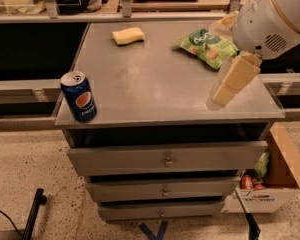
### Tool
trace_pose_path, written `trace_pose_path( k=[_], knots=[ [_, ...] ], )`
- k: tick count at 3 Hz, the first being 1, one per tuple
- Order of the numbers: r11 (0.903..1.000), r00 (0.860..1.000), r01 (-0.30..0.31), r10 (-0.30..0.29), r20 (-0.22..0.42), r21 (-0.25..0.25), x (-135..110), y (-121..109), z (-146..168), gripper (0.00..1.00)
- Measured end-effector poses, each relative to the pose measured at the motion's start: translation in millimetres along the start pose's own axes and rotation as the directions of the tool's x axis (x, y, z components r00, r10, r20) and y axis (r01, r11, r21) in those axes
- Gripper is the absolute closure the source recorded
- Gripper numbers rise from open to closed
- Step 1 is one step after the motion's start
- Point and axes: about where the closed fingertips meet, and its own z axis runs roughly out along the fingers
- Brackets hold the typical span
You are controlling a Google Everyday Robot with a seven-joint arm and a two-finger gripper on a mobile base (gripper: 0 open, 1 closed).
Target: Place pepsi can upright
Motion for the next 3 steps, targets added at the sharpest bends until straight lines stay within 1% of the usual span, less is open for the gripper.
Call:
trace_pose_path(
  k=[1,2,3],
  knots=[
    [0.9989,0.991,0.022,-0.016,0.135,-0.041,-40,-13,31,0.00],
    [0.9955,0.975,0.025,-0.004,0.222,-0.091,-70,-18,65,0.00],
    [0.9844,0.952,0.030,0.025,0.306,-0.174,-96,-10,101,0.00]
  ],
)
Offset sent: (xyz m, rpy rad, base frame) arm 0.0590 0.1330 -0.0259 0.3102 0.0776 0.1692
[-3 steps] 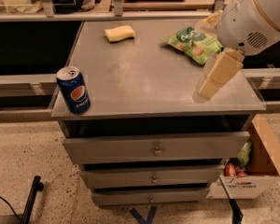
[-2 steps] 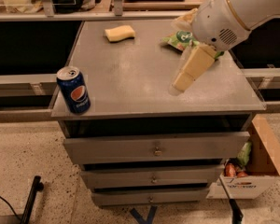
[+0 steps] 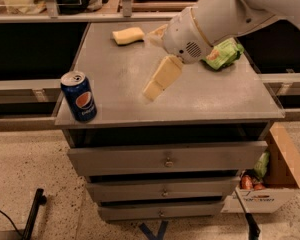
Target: Place pepsi can upright
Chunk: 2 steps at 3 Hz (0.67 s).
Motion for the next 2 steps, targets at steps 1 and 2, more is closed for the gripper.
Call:
trace_pose_path(
  k=[1,2],
  knots=[
    [0.9977,0.994,0.012,-0.004,0.111,-0.066,-19.4,4.0,40.3,0.00],
    [0.9977,0.994,0.012,-0.004,0.111,-0.067,-19.4,4.0,40.4,0.00]
  ],
)
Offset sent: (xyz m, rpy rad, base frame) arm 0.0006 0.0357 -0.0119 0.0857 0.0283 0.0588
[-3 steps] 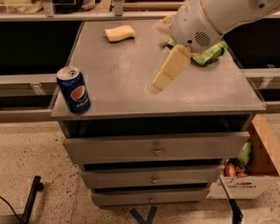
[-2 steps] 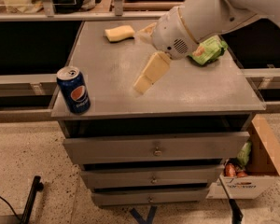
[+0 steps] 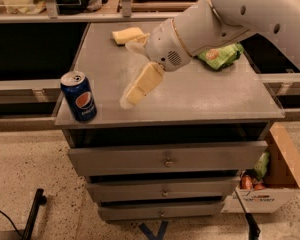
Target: Place pepsi can upright
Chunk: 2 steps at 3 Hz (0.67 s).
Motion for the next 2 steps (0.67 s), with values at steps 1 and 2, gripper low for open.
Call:
trace_pose_path(
  k=[1,2],
  knots=[
    [0.9994,0.999,-0.035,0.035,0.012,0.003,21,-13,14,0.00],
    [0.9985,0.997,-0.055,0.054,0.057,0.008,39,-31,32,0.00]
  ],
)
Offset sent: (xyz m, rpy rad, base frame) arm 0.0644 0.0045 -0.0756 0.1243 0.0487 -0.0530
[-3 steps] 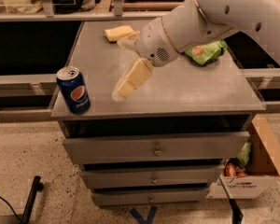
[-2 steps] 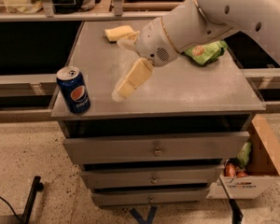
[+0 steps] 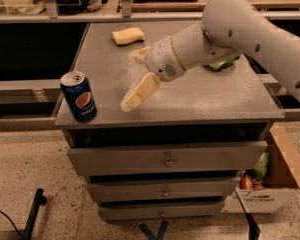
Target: Place pepsi can upright
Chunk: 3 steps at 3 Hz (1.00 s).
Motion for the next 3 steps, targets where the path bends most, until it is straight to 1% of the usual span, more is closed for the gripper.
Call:
trace_pose_path(
  k=[1,2,3],
  knots=[
    [1.0000,0.998,0.009,-0.009,0.061,-0.003,8,-13,16,0.00],
    [0.9986,0.990,0.045,-0.040,0.136,-0.030,6,-19,41,0.00],
    [0.9944,0.977,0.072,-0.055,0.205,-0.077,-1,-13,66,0.00]
  ],
)
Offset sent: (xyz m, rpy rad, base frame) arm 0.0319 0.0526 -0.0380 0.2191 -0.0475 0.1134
